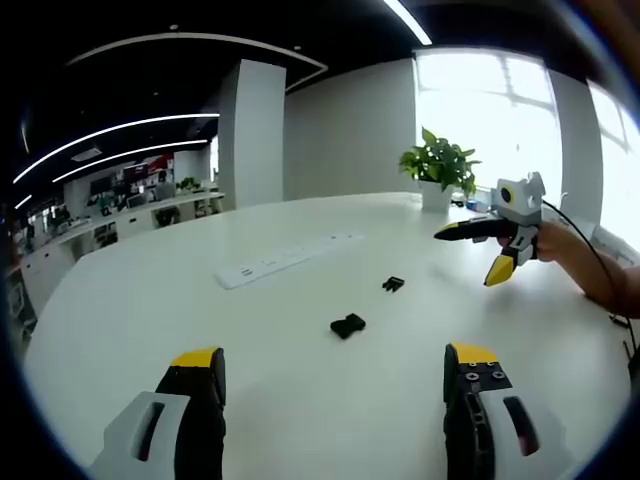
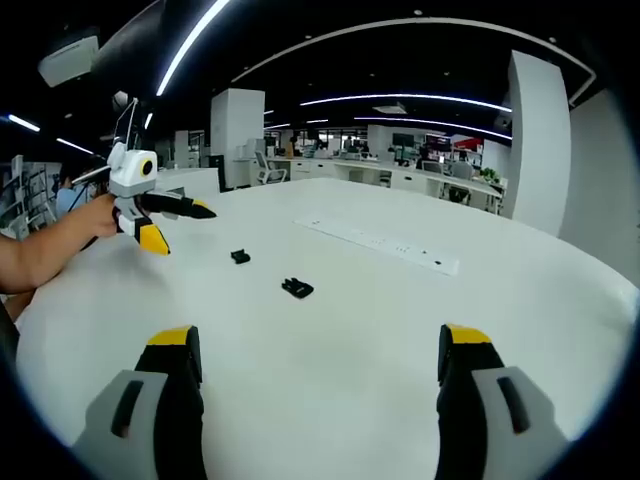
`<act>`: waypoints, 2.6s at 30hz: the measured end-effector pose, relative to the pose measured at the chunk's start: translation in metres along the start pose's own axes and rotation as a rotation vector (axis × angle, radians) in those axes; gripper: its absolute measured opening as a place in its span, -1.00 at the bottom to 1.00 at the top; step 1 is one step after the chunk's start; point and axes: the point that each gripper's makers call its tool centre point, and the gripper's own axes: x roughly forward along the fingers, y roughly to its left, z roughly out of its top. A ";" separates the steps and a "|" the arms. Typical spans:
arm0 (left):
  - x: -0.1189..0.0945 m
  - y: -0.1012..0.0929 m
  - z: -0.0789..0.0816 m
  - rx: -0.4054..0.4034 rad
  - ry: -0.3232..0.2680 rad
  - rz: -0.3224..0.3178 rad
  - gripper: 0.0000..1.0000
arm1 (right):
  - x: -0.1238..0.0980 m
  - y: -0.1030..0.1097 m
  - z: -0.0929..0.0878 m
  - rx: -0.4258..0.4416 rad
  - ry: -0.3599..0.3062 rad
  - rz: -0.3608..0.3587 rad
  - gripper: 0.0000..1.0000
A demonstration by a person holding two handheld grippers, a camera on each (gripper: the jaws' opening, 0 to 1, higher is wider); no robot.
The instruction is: Snap the two parts of the plastic buckle together until the buckle closes and remains connected.
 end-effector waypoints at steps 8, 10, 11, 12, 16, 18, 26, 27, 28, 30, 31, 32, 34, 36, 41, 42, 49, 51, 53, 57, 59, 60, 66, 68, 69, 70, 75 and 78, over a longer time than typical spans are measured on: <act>0.004 0.008 -0.004 -0.012 0.010 0.006 0.83 | 0.002 -0.005 -0.002 0.008 0.006 -0.004 0.99; 0.004 0.007 -0.004 -0.013 0.010 0.005 0.83 | 0.003 -0.006 -0.002 0.005 0.007 -0.004 0.99; 0.004 0.007 -0.005 -0.010 0.012 0.006 0.83 | 0.004 -0.005 -0.003 0.006 0.008 -0.002 0.99; 0.004 0.007 -0.006 -0.008 0.015 0.006 0.83 | 0.004 -0.005 -0.003 0.006 0.009 0.000 0.99; 0.006 0.007 -0.006 -0.011 0.014 0.005 0.83 | 0.005 -0.007 -0.004 0.004 0.013 -0.002 0.99; 0.008 0.006 -0.005 -0.009 0.015 0.002 0.82 | 0.006 -0.008 -0.004 0.005 0.014 -0.003 0.99; 0.008 0.007 -0.003 0.004 0.017 0.002 0.82 | 0.007 -0.010 -0.003 0.001 0.012 -0.007 0.99; 0.008 0.007 -0.003 -0.001 0.017 0.000 0.82 | 0.008 -0.009 -0.004 0.006 0.012 -0.005 0.99; 0.009 0.007 -0.004 -0.008 0.023 -0.004 0.82 | 0.008 -0.009 -0.004 0.006 0.013 -0.004 0.99; 0.010 0.008 -0.004 -0.010 0.025 -0.001 0.82 | 0.008 -0.010 -0.005 0.001 0.018 -0.005 0.99; 0.010 0.007 -0.004 -0.011 0.023 -0.003 0.81 | 0.008 -0.011 -0.005 0.001 0.018 -0.008 0.99; 0.010 0.007 -0.004 -0.011 0.023 -0.005 0.81 | 0.008 -0.011 -0.005 0.004 0.018 -0.008 0.99; 0.011 0.007 -0.005 -0.005 0.027 -0.006 0.81 | 0.008 -0.012 -0.005 0.006 0.018 -0.009 0.99; 0.012 0.008 -0.006 -0.005 0.030 -0.007 0.81 | 0.008 -0.012 -0.005 0.006 0.017 -0.010 0.99; 0.013 0.009 -0.007 -0.002 0.032 -0.007 0.80 | 0.012 -0.012 -0.004 0.000 0.021 -0.007 0.99; 0.014 0.010 -0.007 -0.002 0.033 -0.007 0.80 | 0.013 -0.012 -0.004 -0.001 0.021 -0.007 0.99; 0.018 0.014 -0.004 -0.008 0.033 -0.003 0.81 | 0.017 -0.013 -0.002 -0.006 0.020 -0.001 0.99; 0.021 0.013 -0.004 -0.004 0.032 -0.010 0.78 | 0.017 -0.015 -0.003 -0.005 0.021 -0.004 0.99; 0.024 0.011 -0.006 0.007 0.044 -0.016 0.75 | 0.017 -0.018 -0.004 -0.002 0.023 -0.007 0.99; 0.029 0.008 -0.009 0.017 0.059 -0.037 0.80 | 0.019 -0.025 -0.003 0.005 0.022 -0.014 0.98; 0.030 0.009 -0.009 0.018 0.058 -0.033 0.80 | 0.021 -0.025 -0.001 0.007 0.020 -0.014 0.98; 0.030 0.009 -0.009 0.014 0.057 -0.036 0.80 | 0.022 -0.026 -0.001 0.006 0.020 -0.014 0.98; 0.028 0.014 -0.010 0.013 0.055 -0.030 0.81 | 0.026 -0.025 -0.003 -0.001 0.026 -0.008 0.98; 0.029 0.017 -0.010 0.010 0.058 -0.028 0.81 | 0.028 -0.026 -0.004 -0.004 0.030 -0.009 0.98; 0.029 0.019 -0.009 0.010 0.053 -0.022 0.81 | 0.028 -0.026 -0.003 -0.004 0.030 -0.008 0.98; 0.029 0.019 -0.008 0.009 0.049 -0.022 0.81 | 0.028 -0.025 -0.003 -0.004 0.030 -0.007 0.98; 0.030 0.018 -0.009 0.008 0.052 -0.028 0.80 | 0.032 -0.027 0.000 -0.006 0.028 -0.007 0.98; 0.032 0.022 -0.009 0.007 0.056 -0.029 0.80 | 0.034 -0.028 0.000 -0.008 0.025 -0.006 0.98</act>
